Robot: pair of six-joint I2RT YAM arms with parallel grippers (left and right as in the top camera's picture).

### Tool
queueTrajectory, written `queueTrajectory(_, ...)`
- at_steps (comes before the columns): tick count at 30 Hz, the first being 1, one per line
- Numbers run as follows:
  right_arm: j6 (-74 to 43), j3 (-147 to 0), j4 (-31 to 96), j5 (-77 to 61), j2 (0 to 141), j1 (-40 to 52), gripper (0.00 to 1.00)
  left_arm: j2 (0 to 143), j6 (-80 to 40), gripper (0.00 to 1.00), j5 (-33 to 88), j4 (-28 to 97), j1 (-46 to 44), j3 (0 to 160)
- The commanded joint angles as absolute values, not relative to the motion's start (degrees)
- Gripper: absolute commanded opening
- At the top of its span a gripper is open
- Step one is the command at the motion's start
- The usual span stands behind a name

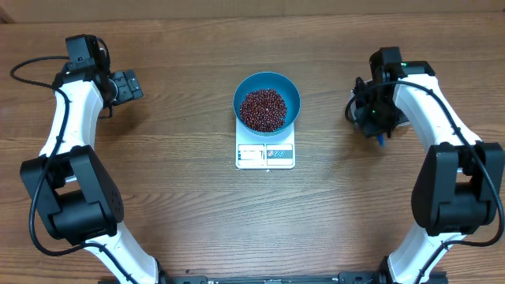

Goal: Scoop item into bowl and weigh 150g on scale
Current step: 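Dip the scoop into the red beans with the right gripper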

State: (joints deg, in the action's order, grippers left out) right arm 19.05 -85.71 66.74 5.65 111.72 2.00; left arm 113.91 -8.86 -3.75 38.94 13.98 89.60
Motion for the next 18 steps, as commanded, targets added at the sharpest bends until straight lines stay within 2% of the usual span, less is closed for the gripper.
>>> queueTrajectory(1, 15.0, -85.4, 65.0, 1.7, 110.5, 2.6, 0.04, 113.9, -8.6, 0.99, -4.5, 38.7, 13.8, 90.1)
queueTrajectory(5, 14.7, -85.6, 64.5, -0.8, 110.5, 2.4, 0.04, 113.9, -8.6, 0.99, -4.5, 38.7, 13.8, 90.1)
queueTrajectory(8, 9.7, -85.6, 64.0, -3.3, 110.5, 2.0, 0.04, 113.9, -8.6, 1.0, -4.5, 38.7, 13.8, 90.1)
queueTrajectory(14, -0.3, -85.6, 62.4, -17.3, 110.5, -1.5, 0.04, 113.9, -8.6, 1.0, -4.5, 38.7, 13.8, 90.1)
queueTrajectory(18, -1.4, -86.5, 62.4, -23.1, 110.5, -4.2, 0.04, 113.9, -8.6, 1.0, -4.5, 38.8, 13.8, 90.1)
